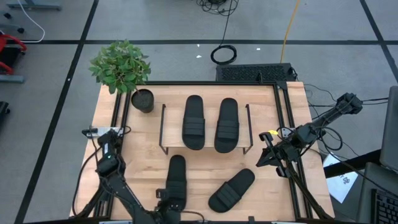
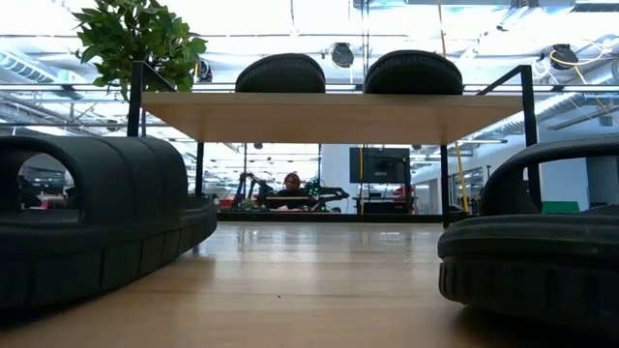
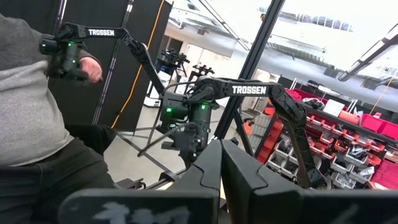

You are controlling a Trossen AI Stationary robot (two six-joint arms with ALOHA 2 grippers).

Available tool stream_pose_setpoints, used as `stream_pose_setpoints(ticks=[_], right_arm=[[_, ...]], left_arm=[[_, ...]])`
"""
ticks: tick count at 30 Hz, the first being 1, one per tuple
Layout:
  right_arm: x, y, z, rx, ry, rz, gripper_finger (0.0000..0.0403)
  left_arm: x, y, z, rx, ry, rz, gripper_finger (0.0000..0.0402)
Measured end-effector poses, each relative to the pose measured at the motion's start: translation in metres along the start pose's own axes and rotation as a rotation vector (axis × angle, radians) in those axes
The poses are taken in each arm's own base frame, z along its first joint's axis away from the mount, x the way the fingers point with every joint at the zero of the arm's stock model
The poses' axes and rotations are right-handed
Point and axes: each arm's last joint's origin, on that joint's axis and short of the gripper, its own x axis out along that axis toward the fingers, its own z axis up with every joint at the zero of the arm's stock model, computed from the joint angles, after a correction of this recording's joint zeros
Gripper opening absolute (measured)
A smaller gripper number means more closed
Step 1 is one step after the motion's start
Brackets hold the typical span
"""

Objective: Pick and place slides into the shelf
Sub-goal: Put the black slide under the shelf

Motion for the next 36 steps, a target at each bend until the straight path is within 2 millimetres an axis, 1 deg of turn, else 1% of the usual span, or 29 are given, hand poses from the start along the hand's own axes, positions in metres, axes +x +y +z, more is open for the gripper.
stream_pose_setpoints(ticks=[7, 9, 12, 16, 20, 24, 28, 32, 36], right_arm=[[0.000, 0.000, 0.000, 0.001, 0.000, 0.000, 0.0000], [0.000, 0.000, 0.000, 0.001, 0.000, 0.000, 0.0000], [0.000, 0.000, 0.000, 0.000, 0.000, 0.000, 0.0000], [0.000, 0.000, 0.000, 0.000, 0.000, -0.001, 0.0000], [0.000, 0.000, 0.000, 0.000, 0.000, -0.001, 0.0000], [0.000, 0.000, 0.000, 0.001, 0.000, -0.001, 0.0000], [0.000, 0.000, 0.000, 0.002, 0.000, -0.001, 0.0000], [0.000, 0.000, 0.000, 0.002, 0.000, -0.001, 0.0000], [0.000, 0.000, 0.000, 0.001, 0.001, -0.001, 0.0000]], left_arm=[[-0.007, -0.004, -0.012, 0.123, -0.121, 0.128, 0.0004], [-0.007, -0.004, -0.011, 0.149, -0.122, 0.130, 0.0011], [-0.006, -0.003, -0.009, 0.154, -0.113, 0.115, 0.0031], [-0.004, -0.006, -0.005, 0.154, -0.068, 0.025, 0.0083], [-0.003, -0.009, -0.001, 0.163, -0.060, -0.043, 0.0157], [-0.002, -0.006, 0.001, 0.193, -0.054, -0.028, 0.0232], [-0.002, -0.004, 0.003, 0.208, -0.107, 0.030, 0.0299], [-0.001, -0.002, 0.005, 0.228, -0.124, 0.057, 0.0343], [0.000, 0.004, 0.007, 0.233, -0.142, 0.125, 0.0361]])
